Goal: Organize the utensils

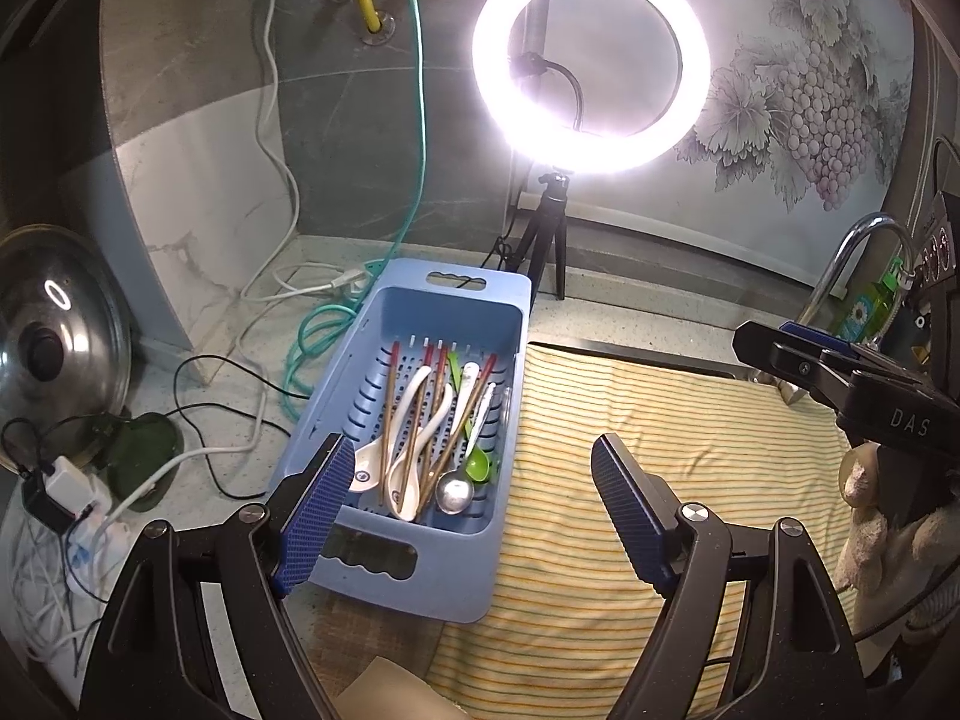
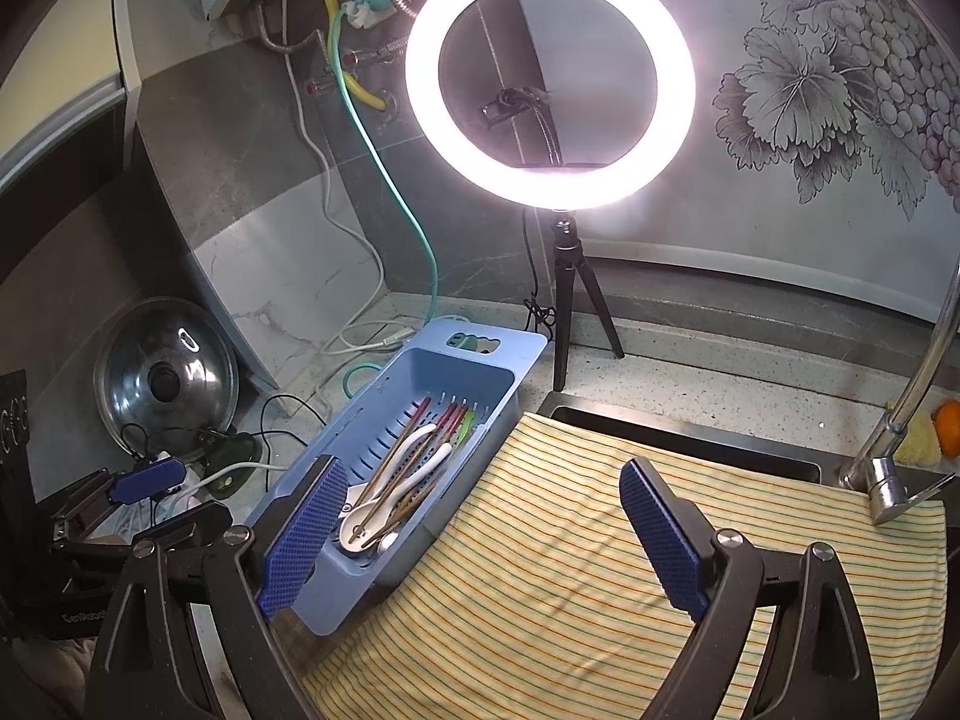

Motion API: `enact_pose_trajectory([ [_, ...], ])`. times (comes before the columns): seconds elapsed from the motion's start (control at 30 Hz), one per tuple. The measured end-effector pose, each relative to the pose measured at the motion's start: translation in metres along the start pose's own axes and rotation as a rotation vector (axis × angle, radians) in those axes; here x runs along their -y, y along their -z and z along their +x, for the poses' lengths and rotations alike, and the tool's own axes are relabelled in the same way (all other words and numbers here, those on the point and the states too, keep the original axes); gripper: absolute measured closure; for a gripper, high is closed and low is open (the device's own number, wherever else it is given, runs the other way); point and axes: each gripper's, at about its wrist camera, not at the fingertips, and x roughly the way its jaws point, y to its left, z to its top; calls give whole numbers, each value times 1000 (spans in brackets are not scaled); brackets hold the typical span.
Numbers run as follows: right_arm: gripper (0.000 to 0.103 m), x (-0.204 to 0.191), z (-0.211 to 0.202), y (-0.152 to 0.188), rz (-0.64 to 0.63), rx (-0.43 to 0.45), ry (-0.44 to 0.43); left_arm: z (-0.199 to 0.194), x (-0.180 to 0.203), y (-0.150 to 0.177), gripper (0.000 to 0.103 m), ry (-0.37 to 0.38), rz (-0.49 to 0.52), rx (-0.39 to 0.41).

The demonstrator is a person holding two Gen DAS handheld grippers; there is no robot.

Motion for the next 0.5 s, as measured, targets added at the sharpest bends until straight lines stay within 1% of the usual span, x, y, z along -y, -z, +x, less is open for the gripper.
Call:
enact_pose_trajectory([
  [0.5, 13, 8, 4, -1, 9, -12, -2, 5, 5, -4, 22, -10, 16, 7],
])
